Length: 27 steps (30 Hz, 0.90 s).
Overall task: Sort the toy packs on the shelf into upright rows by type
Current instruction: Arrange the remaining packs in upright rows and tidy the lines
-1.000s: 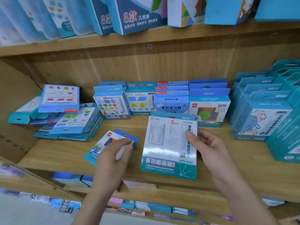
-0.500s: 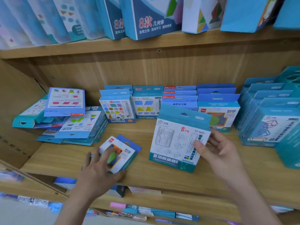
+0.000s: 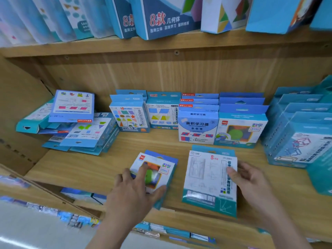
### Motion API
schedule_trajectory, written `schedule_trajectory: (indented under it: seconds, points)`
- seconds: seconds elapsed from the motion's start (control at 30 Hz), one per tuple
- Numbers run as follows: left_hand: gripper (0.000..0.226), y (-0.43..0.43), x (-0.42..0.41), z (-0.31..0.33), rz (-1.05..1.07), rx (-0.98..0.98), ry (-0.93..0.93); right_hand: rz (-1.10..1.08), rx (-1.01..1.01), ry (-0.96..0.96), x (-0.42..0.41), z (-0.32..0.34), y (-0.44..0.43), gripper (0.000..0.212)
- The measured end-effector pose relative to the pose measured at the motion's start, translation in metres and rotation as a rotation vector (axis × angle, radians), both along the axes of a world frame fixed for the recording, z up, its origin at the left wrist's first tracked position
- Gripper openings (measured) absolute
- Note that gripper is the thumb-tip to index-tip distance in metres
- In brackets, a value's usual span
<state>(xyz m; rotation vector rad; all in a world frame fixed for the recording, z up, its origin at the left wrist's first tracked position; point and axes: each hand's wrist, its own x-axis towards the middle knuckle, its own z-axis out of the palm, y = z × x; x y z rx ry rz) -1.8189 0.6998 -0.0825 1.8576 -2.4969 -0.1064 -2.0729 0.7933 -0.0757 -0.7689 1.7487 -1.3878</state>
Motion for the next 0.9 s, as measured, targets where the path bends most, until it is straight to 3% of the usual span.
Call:
schedule_trajectory:
  seconds: [0.07,0.2,0.33,0.43,0.53,0.7,0.77,0.9]
  points:
    - [0.091,0.012,-0.011,0.004,-0.026,0.015,-0.006,0.007,0.054,0.102,-0.001,-0.003,-0.001,0.015]
    - [0.072,0.017,-0.013,0.003,-0.112,0.109,0.044,0.103,0.22,0.559,0.0,-0.004,-0.005,0.017]
    - [0.058,0.013,0.01,-0.002,-0.18,0.171,0.373,0.161,0.372,0.759,0.002,-0.004,-0.008,0.02]
    - [0.047,0.001,0.035,-0.001,-0.152,0.117,0.55,0.032,0.379,0.847,0.013,0.002,-0.009,0.02]
    - [0.051,-0.027,0.066,0.004,-0.126,-0.102,0.507,-0.111,0.307,0.903,0.036,0.015,-0.018,0.047]
    - [0.067,-0.093,0.114,0.026,-0.095,-0.361,0.298,-0.006,0.107,0.847,0.091,0.024,-0.045,0.047]
    - [0.077,-0.122,0.128,0.028,-0.11,-0.39,0.191,0.062,0.09,0.844,0.11,0.018,-0.054,0.049]
    - [0.084,-0.16,0.138,0.024,-0.114,-0.262,0.05,0.154,0.078,0.852,0.135,0.006,-0.065,0.062]
